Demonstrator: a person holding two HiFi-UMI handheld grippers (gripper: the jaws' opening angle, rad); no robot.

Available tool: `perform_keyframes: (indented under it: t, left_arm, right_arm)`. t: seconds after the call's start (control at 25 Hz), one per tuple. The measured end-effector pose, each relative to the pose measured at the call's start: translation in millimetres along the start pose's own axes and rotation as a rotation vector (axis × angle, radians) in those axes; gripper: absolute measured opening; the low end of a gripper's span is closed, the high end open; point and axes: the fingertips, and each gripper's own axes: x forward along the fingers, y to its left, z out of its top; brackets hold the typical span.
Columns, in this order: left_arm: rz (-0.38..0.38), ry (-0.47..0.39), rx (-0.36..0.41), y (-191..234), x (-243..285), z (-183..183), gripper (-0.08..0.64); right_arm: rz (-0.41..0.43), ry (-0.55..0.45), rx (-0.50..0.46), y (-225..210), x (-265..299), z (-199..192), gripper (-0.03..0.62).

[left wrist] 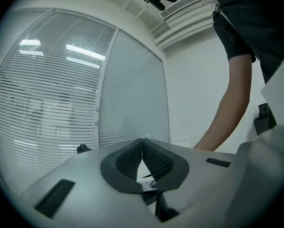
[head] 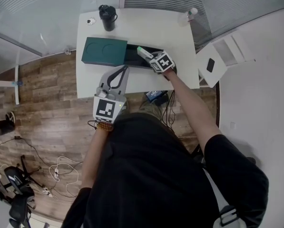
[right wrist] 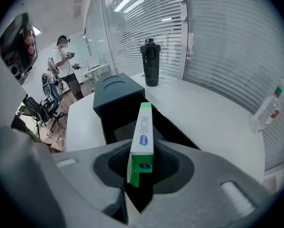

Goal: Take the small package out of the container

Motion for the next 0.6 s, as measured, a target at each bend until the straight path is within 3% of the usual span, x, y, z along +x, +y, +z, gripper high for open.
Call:
perform_keyframes:
  t: [0.6]
  left_arm:
    - [-0.041, 0.013, -0.013, -10, 15, -1, -0.002]
  right_arm:
    - [-0.035, -0.065, 0.022, -3, -29, 0, 0.091]
